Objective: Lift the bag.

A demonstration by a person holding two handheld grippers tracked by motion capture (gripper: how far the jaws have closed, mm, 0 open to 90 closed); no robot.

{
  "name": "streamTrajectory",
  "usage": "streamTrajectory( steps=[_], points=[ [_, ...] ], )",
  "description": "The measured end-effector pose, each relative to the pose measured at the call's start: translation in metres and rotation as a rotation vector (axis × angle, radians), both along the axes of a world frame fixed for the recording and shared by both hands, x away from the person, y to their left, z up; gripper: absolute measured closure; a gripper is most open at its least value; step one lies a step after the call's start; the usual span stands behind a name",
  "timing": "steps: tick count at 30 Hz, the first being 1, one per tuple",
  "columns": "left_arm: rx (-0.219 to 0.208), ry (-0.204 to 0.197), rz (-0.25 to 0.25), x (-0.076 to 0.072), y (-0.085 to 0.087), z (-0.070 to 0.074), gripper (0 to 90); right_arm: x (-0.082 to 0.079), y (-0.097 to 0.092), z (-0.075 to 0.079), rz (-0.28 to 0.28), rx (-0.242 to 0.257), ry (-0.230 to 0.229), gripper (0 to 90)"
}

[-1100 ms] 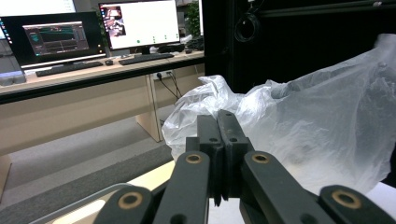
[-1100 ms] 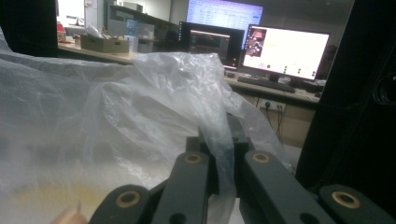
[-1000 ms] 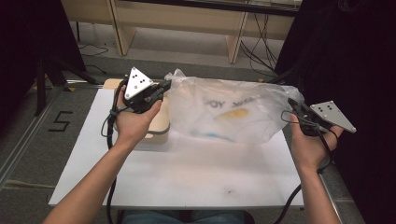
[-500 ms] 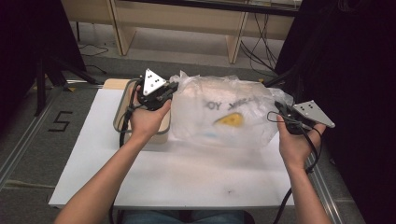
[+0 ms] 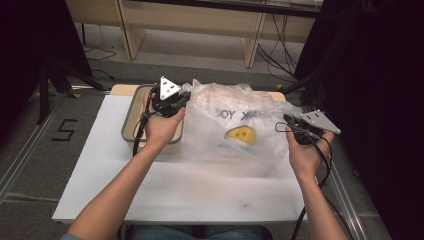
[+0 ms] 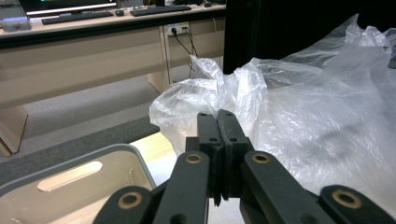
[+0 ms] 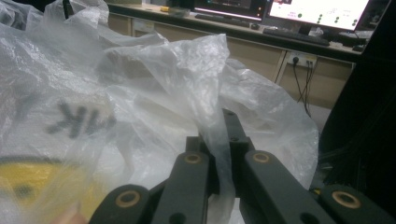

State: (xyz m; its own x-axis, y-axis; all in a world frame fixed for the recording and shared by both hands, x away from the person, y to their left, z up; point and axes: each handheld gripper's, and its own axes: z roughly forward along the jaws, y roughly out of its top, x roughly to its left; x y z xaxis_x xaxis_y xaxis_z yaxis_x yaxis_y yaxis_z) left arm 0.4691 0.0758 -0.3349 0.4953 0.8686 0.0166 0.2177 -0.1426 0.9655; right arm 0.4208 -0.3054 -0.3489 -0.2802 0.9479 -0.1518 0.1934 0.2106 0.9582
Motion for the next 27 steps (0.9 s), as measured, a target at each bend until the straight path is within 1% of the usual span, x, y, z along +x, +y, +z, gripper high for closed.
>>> streamTrajectory(
  steps=[2, 4, 8, 15, 27],
  points=[
    [-0.002, 0.008, 0.001, 0.001, -0.001, -0.002, 89.2, 0.002, 0.000, -0.004, -0.001, 0.003, 0.013, 90.0],
    [0.003, 0.015, -0.001, 0.003, -0.002, -0.004, 89.2, 0.002, 0.000, -0.005, -0.002, 0.002, 0.017, 90.0],
    [-0.008, 0.027, 0.002, 0.006, -0.004, -0.007, 89.1, 0.004, -0.001, -0.006, -0.002, 0.008, 0.028, 90.0],
    [-0.005, 0.042, 0.003, 0.009, -0.006, -0.011, 88.7, 0.008, -0.003, -0.009, 0.001, 0.012, 0.054, 90.0],
    [-0.004, 0.038, 0.008, 0.011, -0.007, -0.011, 85.8, 0.009, -0.004, -0.011, 0.002, 0.012, 0.062, 89.1]
  ],
)
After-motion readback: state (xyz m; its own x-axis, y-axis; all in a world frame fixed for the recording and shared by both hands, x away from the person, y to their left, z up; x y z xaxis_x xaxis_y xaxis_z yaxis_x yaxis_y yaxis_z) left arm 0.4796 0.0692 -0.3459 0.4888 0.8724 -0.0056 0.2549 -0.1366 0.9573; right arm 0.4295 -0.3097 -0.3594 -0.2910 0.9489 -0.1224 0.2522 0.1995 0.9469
